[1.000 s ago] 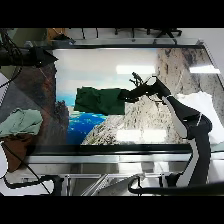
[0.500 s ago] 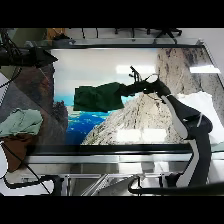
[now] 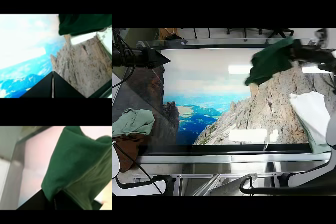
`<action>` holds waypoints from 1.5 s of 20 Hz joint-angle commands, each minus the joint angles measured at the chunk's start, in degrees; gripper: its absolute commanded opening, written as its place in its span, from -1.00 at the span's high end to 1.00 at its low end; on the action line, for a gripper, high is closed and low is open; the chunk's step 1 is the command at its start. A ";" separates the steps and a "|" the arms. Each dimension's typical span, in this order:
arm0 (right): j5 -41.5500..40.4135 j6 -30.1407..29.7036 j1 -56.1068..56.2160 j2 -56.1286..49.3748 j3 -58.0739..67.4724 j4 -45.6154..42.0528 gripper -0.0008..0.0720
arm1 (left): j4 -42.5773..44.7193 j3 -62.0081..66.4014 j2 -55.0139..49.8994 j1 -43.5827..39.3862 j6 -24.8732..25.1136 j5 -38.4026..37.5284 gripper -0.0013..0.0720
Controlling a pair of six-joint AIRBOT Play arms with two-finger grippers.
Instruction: Fold the shirts.
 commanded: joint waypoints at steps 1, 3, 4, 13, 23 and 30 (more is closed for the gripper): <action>3.63 6.71 -12.94 2.19 0.42 -4.20 0.92 | 0.00 -0.02 0.00 -0.04 -0.09 -0.07 0.92; 7.43 7.85 -18.08 2.25 0.37 -6.12 0.92 | -0.02 -0.02 0.02 -0.04 -0.15 -0.07 0.92; 8.98 9.60 -20.26 2.60 0.35 -8.68 0.92 | -0.02 -0.02 0.00 -0.04 -0.31 -0.04 0.92; 28.74 32.59 -24.63 12.41 0.31 -41.55 0.92 | 0.04 -0.02 0.00 -0.13 -0.26 -0.07 0.92; 44.52 37.68 -24.61 15.28 -9.92 -61.22 0.91 | 0.09 -0.02 0.00 -0.13 0.39 -2.49 0.92; 39.82 37.66 -24.61 15.26 -26.16 -61.94 0.91 | 0.11 -0.02 0.00 -0.15 0.42 -3.02 0.92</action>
